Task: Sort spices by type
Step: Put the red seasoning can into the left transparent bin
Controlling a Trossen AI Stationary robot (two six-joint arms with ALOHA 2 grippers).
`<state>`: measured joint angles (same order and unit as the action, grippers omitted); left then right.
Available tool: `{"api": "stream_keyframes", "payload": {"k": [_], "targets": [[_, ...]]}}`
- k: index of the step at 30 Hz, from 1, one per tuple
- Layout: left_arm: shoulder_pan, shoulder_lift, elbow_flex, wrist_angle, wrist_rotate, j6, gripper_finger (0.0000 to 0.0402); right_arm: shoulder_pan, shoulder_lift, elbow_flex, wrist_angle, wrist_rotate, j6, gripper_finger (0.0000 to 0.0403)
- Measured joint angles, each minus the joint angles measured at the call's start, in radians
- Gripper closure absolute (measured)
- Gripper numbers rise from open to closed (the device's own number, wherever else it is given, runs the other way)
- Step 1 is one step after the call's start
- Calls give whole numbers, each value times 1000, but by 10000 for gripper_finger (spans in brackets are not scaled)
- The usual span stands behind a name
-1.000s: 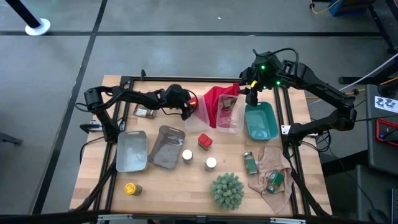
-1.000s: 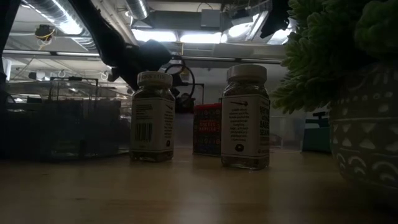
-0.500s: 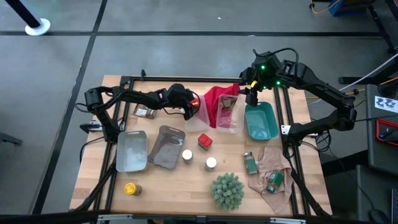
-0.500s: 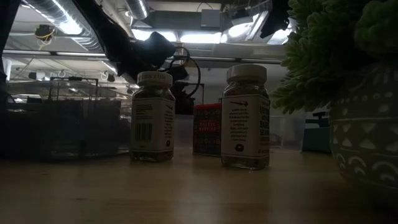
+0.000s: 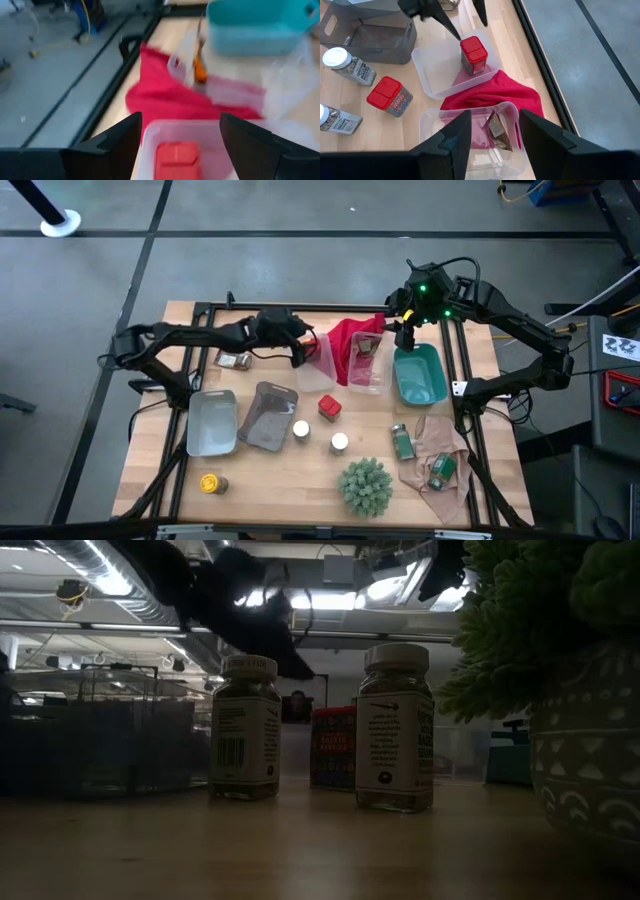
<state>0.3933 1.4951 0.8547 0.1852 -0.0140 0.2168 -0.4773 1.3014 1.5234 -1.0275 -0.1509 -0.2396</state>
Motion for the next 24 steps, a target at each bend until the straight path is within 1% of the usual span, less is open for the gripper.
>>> {"api": "stream_keyframes", "payload": {"k": [1, 5, 6, 9, 10, 12, 15, 19, 24], "targets": [[-9, -11, 0, 5, 2, -6, 147, 0, 0, 0, 0, 0, 0, 237], [-56, -18, 0, 74, 18, -141, 147, 0, 0, 0, 0, 0, 0, 237], [-66, -18, 0, 99, 47, -160, 147, 0, 0, 0, 0, 0, 0, 237], [-92, -16, 1, 160, 184, -158, 147, 0, 0, 0, 0, 0, 0, 237], [-101, -15, 5, 159, 215, -159, 147, 0, 0, 0, 0, 0, 0, 237], [-122, -13, 33, 145, 238, -159, 147, 0, 0, 0, 0, 0, 0, 237], [-153, -13, 96, 87, 243, -132, 147, 0, 0, 0, 0, 0, 0, 237], [-199, 6, 199, -59, 243, -63, 147, 0, 0, 0, 0, 0, 0, 237], [-254, 83, 316, -269, 251, 17, 147, 0, 0, 0, 0, 0, 0, 237]]}}
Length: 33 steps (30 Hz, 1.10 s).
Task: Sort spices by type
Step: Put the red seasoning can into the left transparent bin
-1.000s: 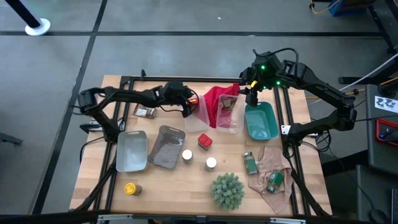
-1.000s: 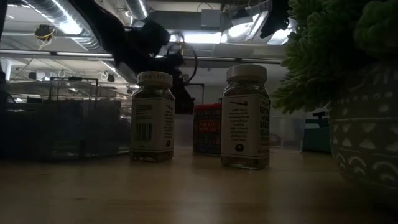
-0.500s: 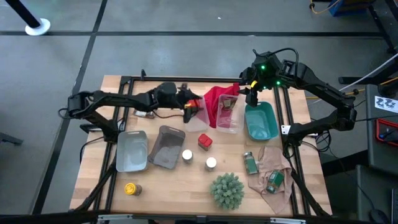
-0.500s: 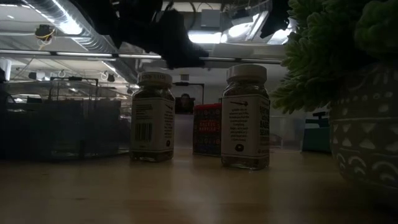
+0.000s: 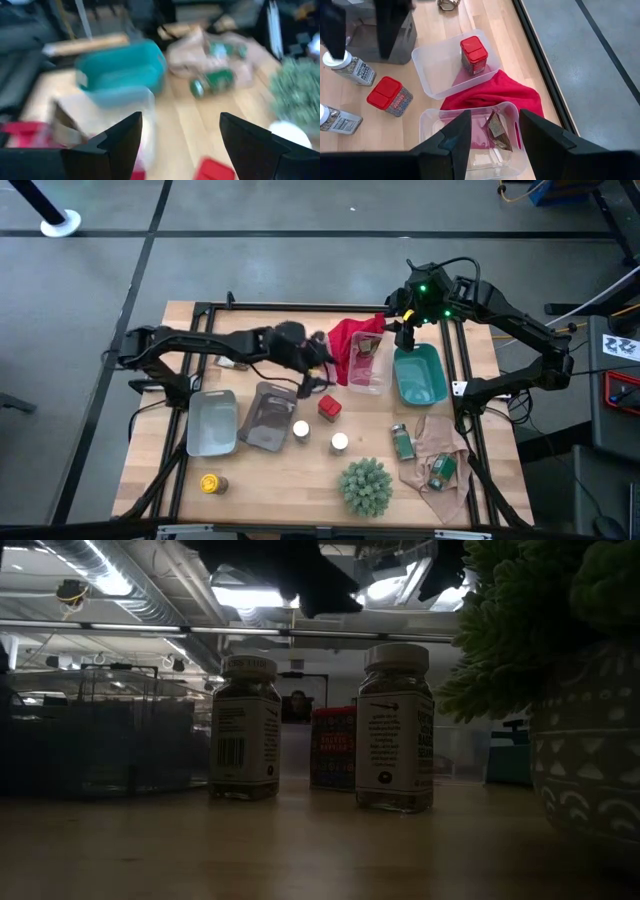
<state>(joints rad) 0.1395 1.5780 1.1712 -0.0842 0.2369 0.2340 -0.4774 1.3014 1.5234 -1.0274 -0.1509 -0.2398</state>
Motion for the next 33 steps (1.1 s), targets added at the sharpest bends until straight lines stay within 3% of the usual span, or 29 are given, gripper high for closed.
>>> {"api": "stream_keyframes", "payload": {"k": [8, 15, 33], "targets": [[-56, 161, 134, -246, 26, 91, 147, 0, 0, 0, 0, 0, 0, 237], [-70, 252, 196, -363, 26, 166, 147, 0, 0, 0, -1, 0, 0, 237], [-67, 327, 199, -372, 22, 246, 147, 0, 0, 0, -1, 0, 0, 237]]}}
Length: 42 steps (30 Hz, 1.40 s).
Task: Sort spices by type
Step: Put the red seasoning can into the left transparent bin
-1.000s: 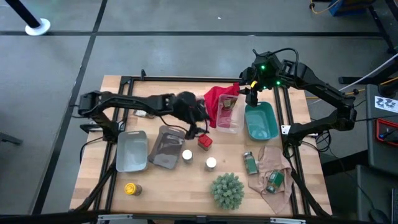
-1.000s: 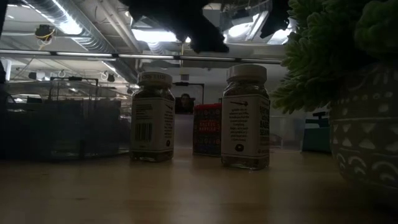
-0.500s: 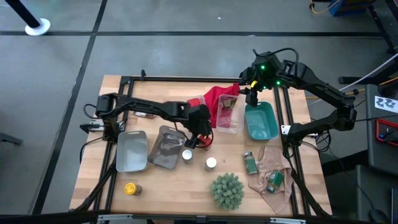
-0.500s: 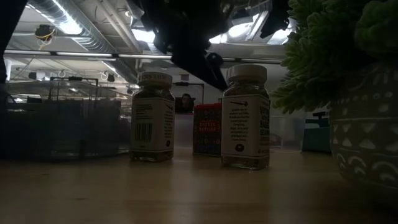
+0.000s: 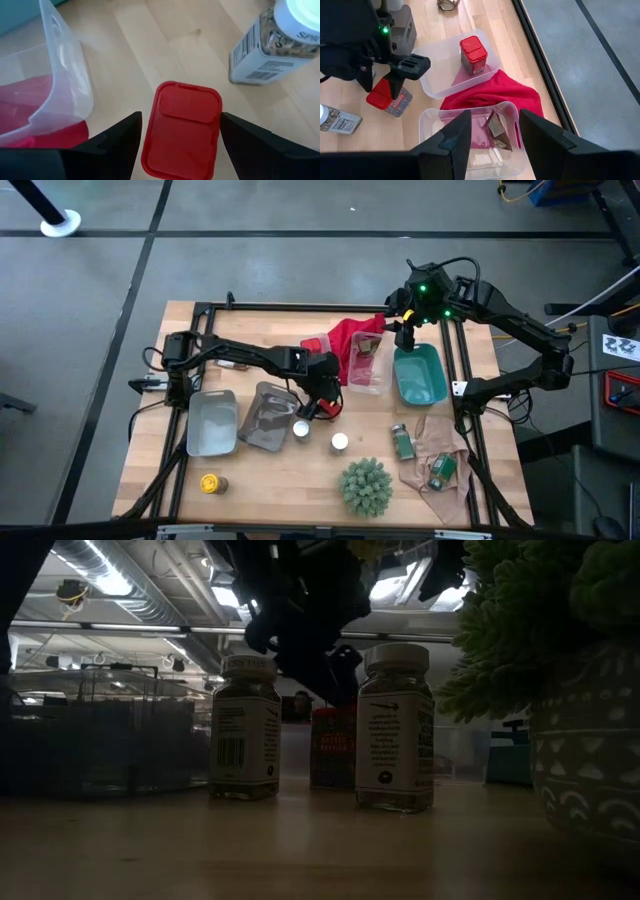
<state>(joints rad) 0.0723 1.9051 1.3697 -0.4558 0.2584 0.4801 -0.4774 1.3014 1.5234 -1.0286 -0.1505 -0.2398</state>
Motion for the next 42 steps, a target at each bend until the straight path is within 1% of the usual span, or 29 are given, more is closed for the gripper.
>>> {"api": "stream_keyframes", "payload": {"k": [12, 42], "targets": [[-1, 1, 0, -40, -2, 2, 147, 0, 0, 0, 0, 0, 0, 237], [-2, 2, -1, -56, -27, -1, 147, 0, 0, 0, 0, 0, 0, 237]]}}
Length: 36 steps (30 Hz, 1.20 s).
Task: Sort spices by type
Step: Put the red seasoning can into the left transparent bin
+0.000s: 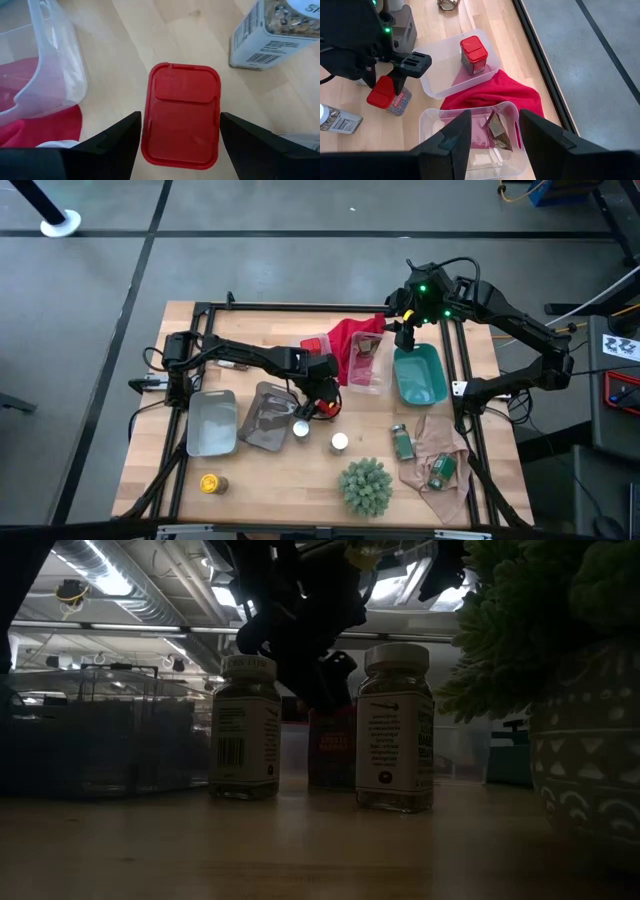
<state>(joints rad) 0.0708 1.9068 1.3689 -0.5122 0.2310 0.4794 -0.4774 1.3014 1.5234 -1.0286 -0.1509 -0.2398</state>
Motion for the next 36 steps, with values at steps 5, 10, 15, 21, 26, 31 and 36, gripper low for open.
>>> {"api": "stream_keyframes", "payload": {"k": [5, 10, 15, 21, 26, 31, 36], "targets": [[0, 0, 0, 17, -18, -10, 147, 0, 0, 0, 0, 0, 0, 237], [0, 0, -1, 56, -19, -35, 147, 0, 0, 0, 0, 0, 0, 237], [-1, 14, -1, 57, -18, -48, 147, 0, 0, 0, 0, 0, 0, 237], [-7, 72, -2, 16, -31, -42, 147, 0, 0, 0, -2, 0, 0, 237], [-8, 81, -2, 33, -43, -30, 147, 0, 0, 0, -19, 0, 0, 237], [-8, 81, -2, 35, -45, -27, 163, 0, 0, 0, -25, 0, 0, 237], [-8, 81, -2, 34, -46, -26, 210, 0, 0, 0, -25, 1, 0, 237]]}}
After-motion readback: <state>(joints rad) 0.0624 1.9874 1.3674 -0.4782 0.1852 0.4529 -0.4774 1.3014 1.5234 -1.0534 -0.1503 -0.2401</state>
